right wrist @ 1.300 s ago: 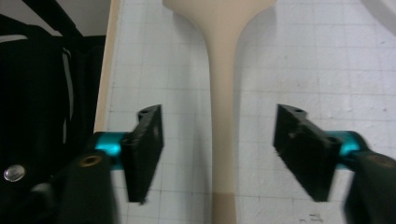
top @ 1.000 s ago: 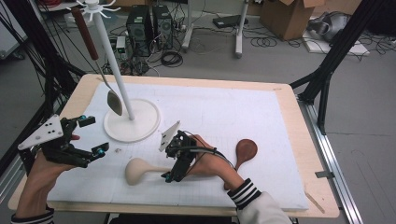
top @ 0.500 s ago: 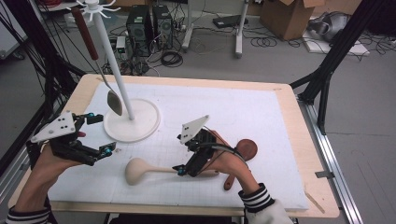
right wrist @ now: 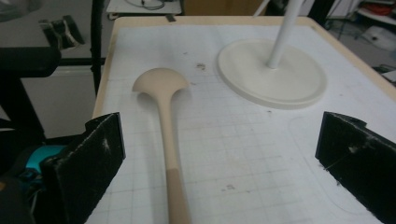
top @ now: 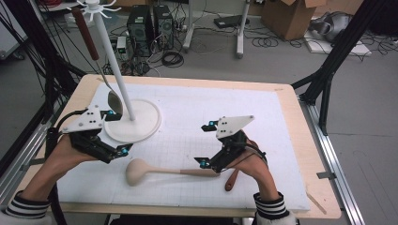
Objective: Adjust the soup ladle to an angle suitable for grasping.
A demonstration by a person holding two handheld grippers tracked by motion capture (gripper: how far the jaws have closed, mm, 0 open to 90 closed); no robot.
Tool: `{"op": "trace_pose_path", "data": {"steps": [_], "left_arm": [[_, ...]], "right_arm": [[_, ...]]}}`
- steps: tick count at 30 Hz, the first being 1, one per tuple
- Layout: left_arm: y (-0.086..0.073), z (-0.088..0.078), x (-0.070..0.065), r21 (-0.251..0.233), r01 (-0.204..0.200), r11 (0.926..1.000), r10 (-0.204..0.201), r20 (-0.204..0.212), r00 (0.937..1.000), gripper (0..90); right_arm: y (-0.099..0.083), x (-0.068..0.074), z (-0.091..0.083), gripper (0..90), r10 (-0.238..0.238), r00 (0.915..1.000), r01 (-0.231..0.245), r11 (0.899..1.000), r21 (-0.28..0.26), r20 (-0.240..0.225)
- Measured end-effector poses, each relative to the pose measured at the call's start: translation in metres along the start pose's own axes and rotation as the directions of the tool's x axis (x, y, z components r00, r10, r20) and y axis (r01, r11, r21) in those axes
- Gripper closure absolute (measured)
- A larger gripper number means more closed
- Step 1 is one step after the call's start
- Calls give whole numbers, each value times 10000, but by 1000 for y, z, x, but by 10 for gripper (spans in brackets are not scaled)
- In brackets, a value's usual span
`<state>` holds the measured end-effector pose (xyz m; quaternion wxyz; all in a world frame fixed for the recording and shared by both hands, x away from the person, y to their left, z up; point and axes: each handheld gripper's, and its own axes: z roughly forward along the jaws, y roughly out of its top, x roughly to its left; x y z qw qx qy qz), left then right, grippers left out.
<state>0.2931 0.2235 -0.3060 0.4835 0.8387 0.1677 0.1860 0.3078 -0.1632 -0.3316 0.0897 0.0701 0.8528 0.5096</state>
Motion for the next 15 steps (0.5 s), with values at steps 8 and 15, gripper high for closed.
{"op": "trace_pose_path", "data": {"steps": [8, 15], "left_arm": [[17, 20, -3, 1149, -543, 9919, 500, 403, 9979, 17], [28, 37, -9, 1875, -978, 9774, 820, 902, 9925, 17]], "right_arm": [[-18, -1, -28, 3, 424, 9978, -379, 9954, -878, 508], [-32, -1, -47, 3, 614, 9919, -464, 9900, -1330, 1111]]}}
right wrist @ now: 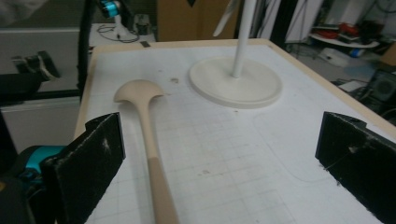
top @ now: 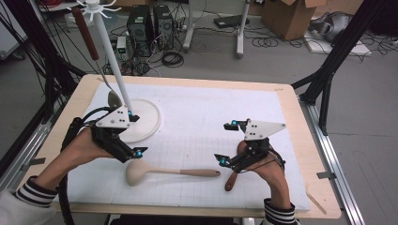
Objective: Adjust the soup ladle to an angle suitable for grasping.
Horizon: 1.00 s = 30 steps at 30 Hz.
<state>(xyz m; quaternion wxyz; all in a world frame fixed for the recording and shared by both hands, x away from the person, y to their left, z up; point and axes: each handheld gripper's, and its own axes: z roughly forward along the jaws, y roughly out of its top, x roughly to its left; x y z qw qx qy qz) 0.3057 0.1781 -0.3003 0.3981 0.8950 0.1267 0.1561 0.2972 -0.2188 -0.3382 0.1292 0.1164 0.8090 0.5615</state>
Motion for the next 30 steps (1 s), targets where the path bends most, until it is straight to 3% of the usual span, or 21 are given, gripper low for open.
{"op": "trace_pose_path", "data": {"steps": [3, 8, 11, 16, 24, 30], "left_arm": [[6, 8, -1, 479, -189, 9987, 179, 230, 9996, 17], [13, 21, -5, 1066, -380, 9936, 325, 527, 9981, 17], [17, 28, -7, 1414, -702, 9875, 608, 695, 9957, 17], [21, 42, -14, 1875, -895, 9782, 746, 852, 9936, 17], [26, 65, -21, 2964, -1218, 9473, 900, 1187, 9888, 17], [32, 77, -28, 3649, -1704, 9153, 1267, 1407, 9819, 17]], "right_arm": [[-4, 0, -9, 3, 94, 9999, -90, 9992, -379, 106], [-11, -1, -20, 3, 203, 9987, -177, 9982, -575, 459], [-12, -2, -24, 3, 241, 9982, -202, 9973, -706, 551], [-12, -1, -25, 4, 277, 9980, -232, 9967, -778, 576], [-13, -1, -31, 4, 288, 9968, -223, 9960, -861, 744], [-15, -2, -36, 3, 362, 9959, -283, 9951, -953, 830]]}}
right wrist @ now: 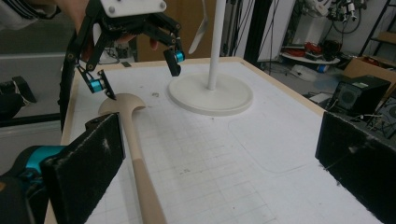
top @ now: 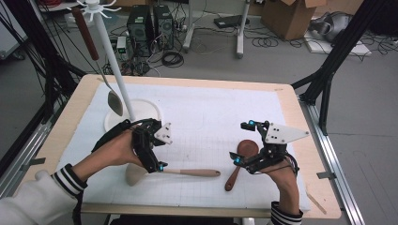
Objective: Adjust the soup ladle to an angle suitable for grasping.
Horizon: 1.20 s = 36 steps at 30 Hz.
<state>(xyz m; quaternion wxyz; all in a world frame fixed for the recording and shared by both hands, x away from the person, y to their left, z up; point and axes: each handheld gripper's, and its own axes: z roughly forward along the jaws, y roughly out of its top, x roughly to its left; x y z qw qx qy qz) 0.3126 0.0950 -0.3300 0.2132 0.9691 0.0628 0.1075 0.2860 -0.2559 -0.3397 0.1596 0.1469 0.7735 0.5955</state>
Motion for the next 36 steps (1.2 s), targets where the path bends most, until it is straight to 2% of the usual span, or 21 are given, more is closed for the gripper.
{"op": "trace_pose_path", "data": {"steps": [5, 8, 11, 18, 23, 29, 36], "left_arm": [[11, 7, -3, 449, -389, 9982, 375, 314, 9988, 30], [16, 10, -4, 531, -655, 9964, 619, 679, 9958, 115], [18, 15, -6, 536, -794, 9954, 752, 756, 9943, 124], [20, 27, -6, 1063, -962, 9897, 835, 1184, 9894, 166], [21, 38, -10, 1345, -1019, 9857, 843, 1304, 9879, 220], [22, 48, -13, 1828, -1064, 9774, 785, 1540, 9849, 262], [23, 58, -13, 2478, -1058, 9630, 603, 1844, 9810, 306]], "right_arm": [[-1, -2, -1, 3, 102, 9999, -102, 9999, -14, 85], [-2, -2, -1, 3, 145, 9999, -145, 9999, -32, 54], [-2, -2, -2, 4, 157, 9999, -157, 9999, 9, 69], [-2, -3, -1, 3, 135, 9999, -135, 9999, 8, 88], [-3, -3, -1, 4, 187, 9998, -188, 9998, 43, 54], [-4, -4, -2, 4, 225, 9997, -226, 9997, 48, 123], [-4, -4, -2, 3, 231, 9996, -232, 9997, 46, 130]]}}
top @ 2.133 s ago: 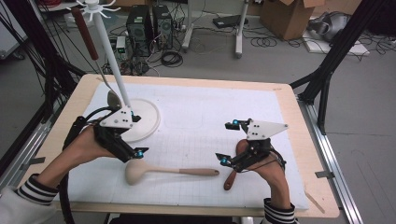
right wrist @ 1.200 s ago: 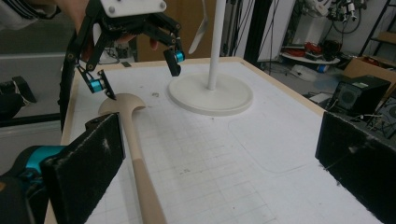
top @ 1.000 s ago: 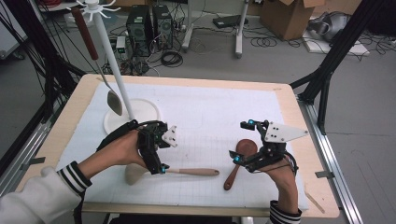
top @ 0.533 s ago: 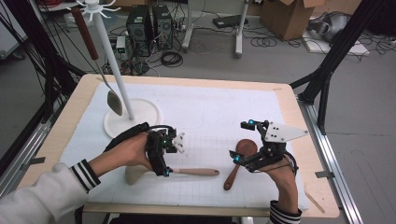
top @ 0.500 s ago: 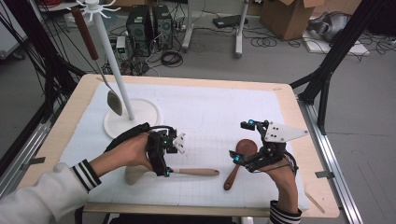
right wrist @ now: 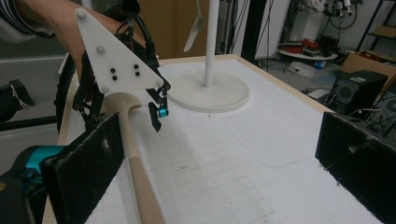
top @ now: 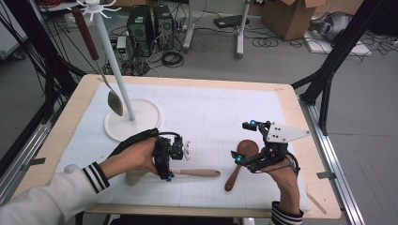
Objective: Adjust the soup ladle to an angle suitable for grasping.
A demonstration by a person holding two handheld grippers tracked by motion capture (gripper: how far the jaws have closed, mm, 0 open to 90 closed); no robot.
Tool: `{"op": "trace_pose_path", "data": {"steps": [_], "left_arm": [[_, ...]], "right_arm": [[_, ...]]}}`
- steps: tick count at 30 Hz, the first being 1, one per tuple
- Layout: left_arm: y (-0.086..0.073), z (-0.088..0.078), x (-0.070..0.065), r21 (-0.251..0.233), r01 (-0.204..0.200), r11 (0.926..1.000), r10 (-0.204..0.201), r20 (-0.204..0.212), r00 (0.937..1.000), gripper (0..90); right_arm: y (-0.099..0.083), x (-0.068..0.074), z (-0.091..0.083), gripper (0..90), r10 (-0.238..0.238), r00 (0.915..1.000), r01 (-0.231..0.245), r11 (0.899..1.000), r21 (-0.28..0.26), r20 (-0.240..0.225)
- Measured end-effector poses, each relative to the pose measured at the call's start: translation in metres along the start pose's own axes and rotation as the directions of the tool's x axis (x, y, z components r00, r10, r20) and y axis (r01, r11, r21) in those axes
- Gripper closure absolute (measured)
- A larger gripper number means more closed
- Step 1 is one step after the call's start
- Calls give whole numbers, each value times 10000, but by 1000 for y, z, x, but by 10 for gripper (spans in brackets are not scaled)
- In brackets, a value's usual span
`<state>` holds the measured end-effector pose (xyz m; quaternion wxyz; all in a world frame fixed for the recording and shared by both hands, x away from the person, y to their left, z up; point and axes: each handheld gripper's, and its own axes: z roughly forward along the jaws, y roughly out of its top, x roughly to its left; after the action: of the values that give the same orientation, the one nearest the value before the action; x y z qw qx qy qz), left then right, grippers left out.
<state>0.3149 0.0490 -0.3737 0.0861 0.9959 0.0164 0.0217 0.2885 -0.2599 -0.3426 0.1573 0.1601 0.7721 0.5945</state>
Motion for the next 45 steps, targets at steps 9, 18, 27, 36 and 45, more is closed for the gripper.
{"op": "trace_pose_path", "data": {"steps": [9, 18, 27, 36, 45], "left_arm": [[4, 8, -1, 452, -79, 9989, 65, 312, 9995, 384], [9, 15, -1, 650, -245, 9976, 219, 405, 9989, 448], [14, 18, -2, 808, -211, 9965, 156, 682, 9976, 524], [14, 20, -1, 1094, -235, 9937, 150, 778, 9969, 619], [13, 21, 1, 1174, -160, 9930, 61, 845, 9964, 746]], "right_arm": [[-1, -1, 1, 3, 35, 10000, -35, 10000, -33, 13], [-1, -1, 0, 4, 131, 9999, -131, 9999, -23, 53], [-2, -2, 2, 3, 171, 9999, -171, 9998, 44, -4], [-2, -2, 2, 3, 119, 9999, -119, 9999, -10, -29], [-1, 0, 1, 3, -50, 10000, 49, 9999, -152, -32]]}}
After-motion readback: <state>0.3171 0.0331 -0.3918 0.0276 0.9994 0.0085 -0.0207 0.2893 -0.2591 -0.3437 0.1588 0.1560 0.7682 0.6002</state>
